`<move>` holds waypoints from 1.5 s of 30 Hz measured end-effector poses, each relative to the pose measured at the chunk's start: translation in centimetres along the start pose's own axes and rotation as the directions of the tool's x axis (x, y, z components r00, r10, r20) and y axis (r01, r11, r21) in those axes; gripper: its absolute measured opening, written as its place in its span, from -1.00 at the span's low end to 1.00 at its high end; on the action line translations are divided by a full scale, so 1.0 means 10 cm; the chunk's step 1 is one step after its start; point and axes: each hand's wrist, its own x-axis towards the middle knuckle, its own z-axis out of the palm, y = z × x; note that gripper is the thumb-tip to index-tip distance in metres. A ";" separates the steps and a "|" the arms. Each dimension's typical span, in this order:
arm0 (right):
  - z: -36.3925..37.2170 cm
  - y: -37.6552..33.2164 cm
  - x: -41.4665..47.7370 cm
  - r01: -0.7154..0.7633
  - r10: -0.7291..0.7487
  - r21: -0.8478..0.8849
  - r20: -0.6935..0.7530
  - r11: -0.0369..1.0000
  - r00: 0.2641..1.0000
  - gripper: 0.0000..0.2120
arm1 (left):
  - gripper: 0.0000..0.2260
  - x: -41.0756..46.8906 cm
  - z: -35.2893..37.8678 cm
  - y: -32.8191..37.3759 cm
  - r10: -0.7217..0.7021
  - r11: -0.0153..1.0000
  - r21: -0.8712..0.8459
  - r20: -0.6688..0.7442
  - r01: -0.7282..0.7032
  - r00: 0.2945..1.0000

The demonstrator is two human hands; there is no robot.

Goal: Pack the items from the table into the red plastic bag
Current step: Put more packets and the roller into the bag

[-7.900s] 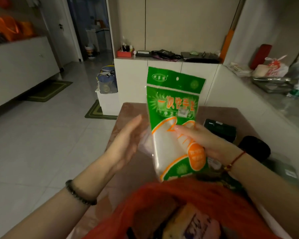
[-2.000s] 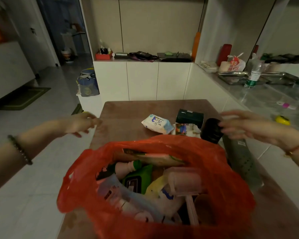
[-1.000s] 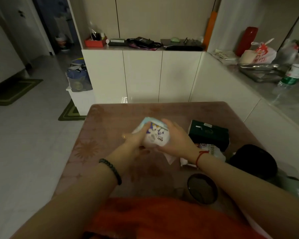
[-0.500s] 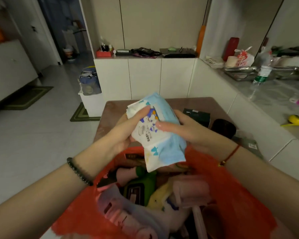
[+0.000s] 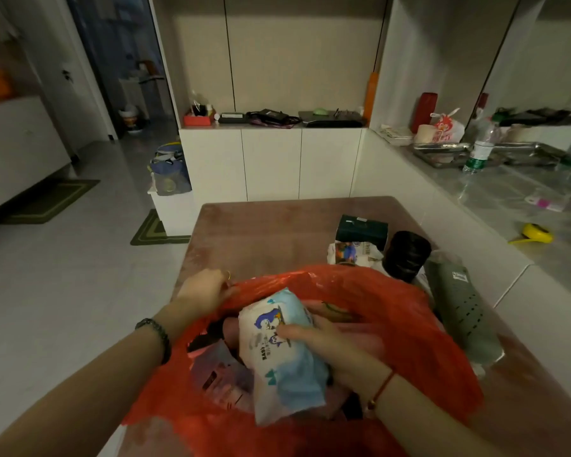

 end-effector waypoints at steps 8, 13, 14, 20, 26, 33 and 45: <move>0.09 0.27 0.71 0.090 -0.119 -0.099 -0.342 0.991 0.932 -0.41 | -0.80 0.08 -0.26 0.31 0.211 0.820 -0.492 -0.215 -0.292 0.954; -0.04 0.20 0.51 -0.023 -0.102 -0.577 -0.183 0.816 0.978 -0.40 | -0.83 -0.03 -0.21 0.12 0.437 0.776 -0.538 0.083 -0.329 0.896; -0.10 0.09 0.39 -0.007 -0.075 -0.696 -0.087 0.718 0.993 -0.53 | -0.86 -0.05 -0.22 0.07 0.454 0.786 -0.530 0.147 -0.318 0.879; -0.66 -0.92 0.03 0.342 -0.408 -0.669 0.063 0.660 0.911 -0.86 | -0.56 0.15 -0.48 -0.06 0.394 0.872 -0.413 0.280 -0.261 0.876; -1.40 -1.21 0.73 0.172 -0.468 -0.746 -0.205 0.643 0.860 -0.53 | -0.61 0.70 -0.54 0.36 0.287 0.891 -0.414 0.190 -0.188 0.939; -1.69 -0.59 1.51 -0.045 -0.080 -0.831 -0.107 0.555 0.991 -0.23 | -0.58 1.37 0.05 1.09 0.292 0.882 -0.453 0.298 -0.135 0.909; -1.63 -0.92 1.16 0.279 -0.531 -0.783 -0.076 0.555 0.844 -0.22 | -0.17 1.16 -0.04 1.42 0.404 0.711 -0.673 0.154 -0.203 0.902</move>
